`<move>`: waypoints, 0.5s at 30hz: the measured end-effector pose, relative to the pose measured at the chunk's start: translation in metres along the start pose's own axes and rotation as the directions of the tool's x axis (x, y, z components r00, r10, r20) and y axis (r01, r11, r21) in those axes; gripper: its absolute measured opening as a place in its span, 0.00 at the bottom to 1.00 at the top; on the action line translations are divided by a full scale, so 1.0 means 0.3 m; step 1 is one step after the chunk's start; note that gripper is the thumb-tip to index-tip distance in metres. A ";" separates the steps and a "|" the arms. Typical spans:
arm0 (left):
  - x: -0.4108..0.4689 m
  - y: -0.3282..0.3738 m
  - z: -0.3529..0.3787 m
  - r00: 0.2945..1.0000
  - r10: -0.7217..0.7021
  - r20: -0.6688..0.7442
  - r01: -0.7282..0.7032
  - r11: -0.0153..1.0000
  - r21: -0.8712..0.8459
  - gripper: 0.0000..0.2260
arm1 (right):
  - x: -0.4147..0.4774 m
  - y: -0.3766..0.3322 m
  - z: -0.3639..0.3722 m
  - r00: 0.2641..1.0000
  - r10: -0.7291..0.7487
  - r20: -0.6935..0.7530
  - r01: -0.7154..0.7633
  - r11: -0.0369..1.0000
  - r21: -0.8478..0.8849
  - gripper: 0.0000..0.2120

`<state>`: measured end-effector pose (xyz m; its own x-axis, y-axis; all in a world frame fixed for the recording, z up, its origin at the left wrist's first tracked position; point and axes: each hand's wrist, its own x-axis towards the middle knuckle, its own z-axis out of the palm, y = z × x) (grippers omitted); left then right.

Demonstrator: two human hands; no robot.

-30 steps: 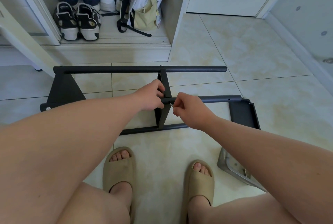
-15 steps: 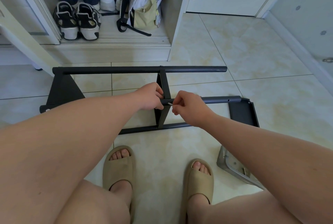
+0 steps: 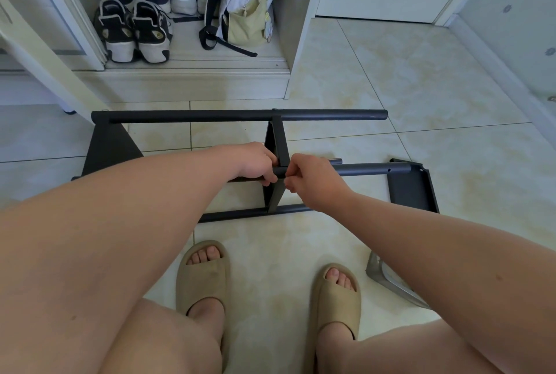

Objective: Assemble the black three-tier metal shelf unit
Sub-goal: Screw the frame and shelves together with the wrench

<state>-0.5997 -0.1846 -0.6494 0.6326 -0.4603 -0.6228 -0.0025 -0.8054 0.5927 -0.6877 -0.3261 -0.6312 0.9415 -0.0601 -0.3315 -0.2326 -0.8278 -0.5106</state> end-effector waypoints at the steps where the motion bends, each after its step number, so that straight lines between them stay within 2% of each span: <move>1: 0.002 0.000 -0.003 1.000 0.004 0.020 -0.004 1.000 0.013 0.13 | 0.003 -0.001 0.004 1.000 0.024 -0.005 -0.024 0.998 0.050 0.06; 4: 0.014 -0.003 -0.010 0.998 0.010 0.054 -0.012 1.000 0.021 0.11 | 0.011 0.005 0.014 0.997 0.073 -0.013 -0.070 0.985 0.157 0.08; 10: 0.024 -0.005 -0.012 0.995 -0.005 0.098 0.001 0.999 0.033 0.13 | 0.016 0.017 -0.008 0.998 0.009 0.058 -0.016 0.993 0.119 0.09; 13: 0.031 -0.008 -0.012 0.993 -0.007 0.117 0.004 1.000 0.028 0.12 | 0.020 0.024 -0.007 0.995 0.060 0.074 -0.079 0.951 0.298 0.09; 15: 0.029 -0.007 -0.013 0.992 0.000 0.126 -0.002 1.000 0.014 0.13 | 0.013 0.025 -0.003 0.988 0.121 0.092 -0.150 0.870 0.471 0.08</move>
<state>-0.5911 -0.1854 -0.6539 0.5300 -0.5041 -0.6819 -0.0145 -0.8094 0.5871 -0.6855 -0.3329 -0.6356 0.8802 -0.1085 -0.4621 -0.4582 -0.4482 -0.7676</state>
